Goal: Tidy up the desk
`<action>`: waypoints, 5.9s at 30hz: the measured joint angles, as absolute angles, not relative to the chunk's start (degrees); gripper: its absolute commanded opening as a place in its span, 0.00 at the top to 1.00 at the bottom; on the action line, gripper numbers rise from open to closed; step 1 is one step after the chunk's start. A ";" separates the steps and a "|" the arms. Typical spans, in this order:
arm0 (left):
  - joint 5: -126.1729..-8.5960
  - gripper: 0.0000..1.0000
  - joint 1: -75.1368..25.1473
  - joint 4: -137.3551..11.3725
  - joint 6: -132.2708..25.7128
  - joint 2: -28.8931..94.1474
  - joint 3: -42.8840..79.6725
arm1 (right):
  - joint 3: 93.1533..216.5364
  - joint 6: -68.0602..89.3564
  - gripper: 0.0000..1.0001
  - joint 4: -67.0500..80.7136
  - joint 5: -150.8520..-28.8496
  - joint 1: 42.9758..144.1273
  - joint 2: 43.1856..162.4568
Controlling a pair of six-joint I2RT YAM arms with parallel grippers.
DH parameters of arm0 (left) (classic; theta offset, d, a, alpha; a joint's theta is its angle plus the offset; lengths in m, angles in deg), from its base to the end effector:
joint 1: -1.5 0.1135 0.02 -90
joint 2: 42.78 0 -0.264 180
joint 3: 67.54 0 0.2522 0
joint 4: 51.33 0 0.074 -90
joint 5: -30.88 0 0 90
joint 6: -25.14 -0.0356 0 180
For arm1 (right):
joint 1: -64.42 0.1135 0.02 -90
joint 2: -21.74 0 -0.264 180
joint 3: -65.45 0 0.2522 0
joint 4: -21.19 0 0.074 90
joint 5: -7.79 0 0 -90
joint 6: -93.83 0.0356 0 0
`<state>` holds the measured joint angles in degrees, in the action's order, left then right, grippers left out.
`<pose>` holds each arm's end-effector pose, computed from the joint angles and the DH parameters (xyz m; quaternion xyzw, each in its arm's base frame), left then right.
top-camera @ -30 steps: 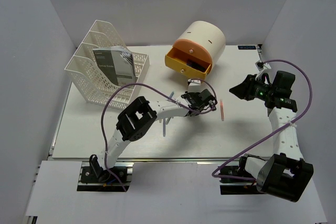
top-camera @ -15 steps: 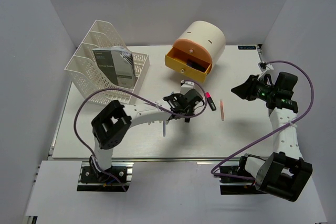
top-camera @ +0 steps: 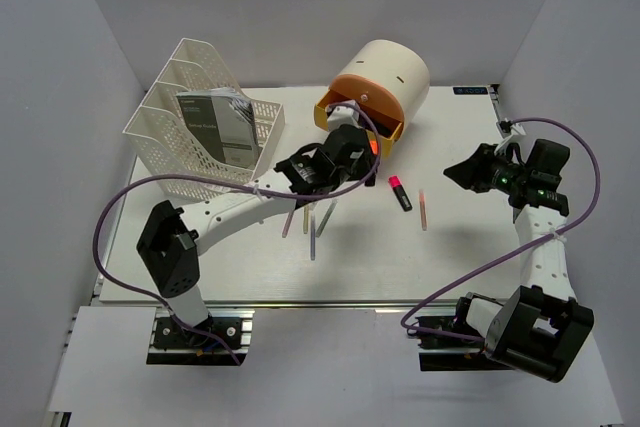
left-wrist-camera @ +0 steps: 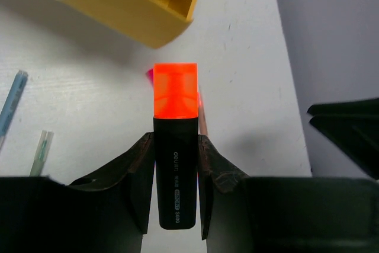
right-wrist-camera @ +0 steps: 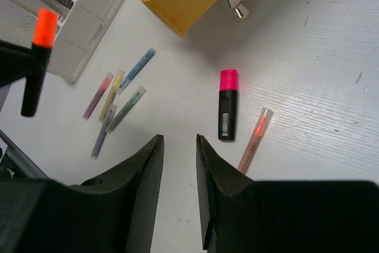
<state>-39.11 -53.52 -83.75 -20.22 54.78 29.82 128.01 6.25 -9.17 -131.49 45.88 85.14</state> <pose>0.2378 -0.3187 0.3164 -0.0049 0.8679 -0.2629 0.4214 0.2334 -0.0498 0.2955 -0.0572 0.8159 0.2971 0.4927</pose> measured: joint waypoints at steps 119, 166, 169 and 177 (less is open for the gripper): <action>-53.91 0.12 -35.01 -71.97 -57.39 15.74 -5.42 | 124.79 -8.61 0.48 10.10 -90.37 78.05 116.02; -53.47 0.12 -35.01 -71.73 -58.07 15.83 -6.49 | 164.90 -32.63 1.00 -19.31 -110.02 82.88 104.52; -53.10 0.12 -35.01 -71.60 -58.27 15.94 -6.49 | 171.11 -32.66 0.98 -17.72 -107.53 84.24 112.04; -52.90 0.12 -34.99 -71.53 -58.44 17.01 -6.49 | 178.10 -32.63 0.86 -16.91 -101.80 84.57 123.98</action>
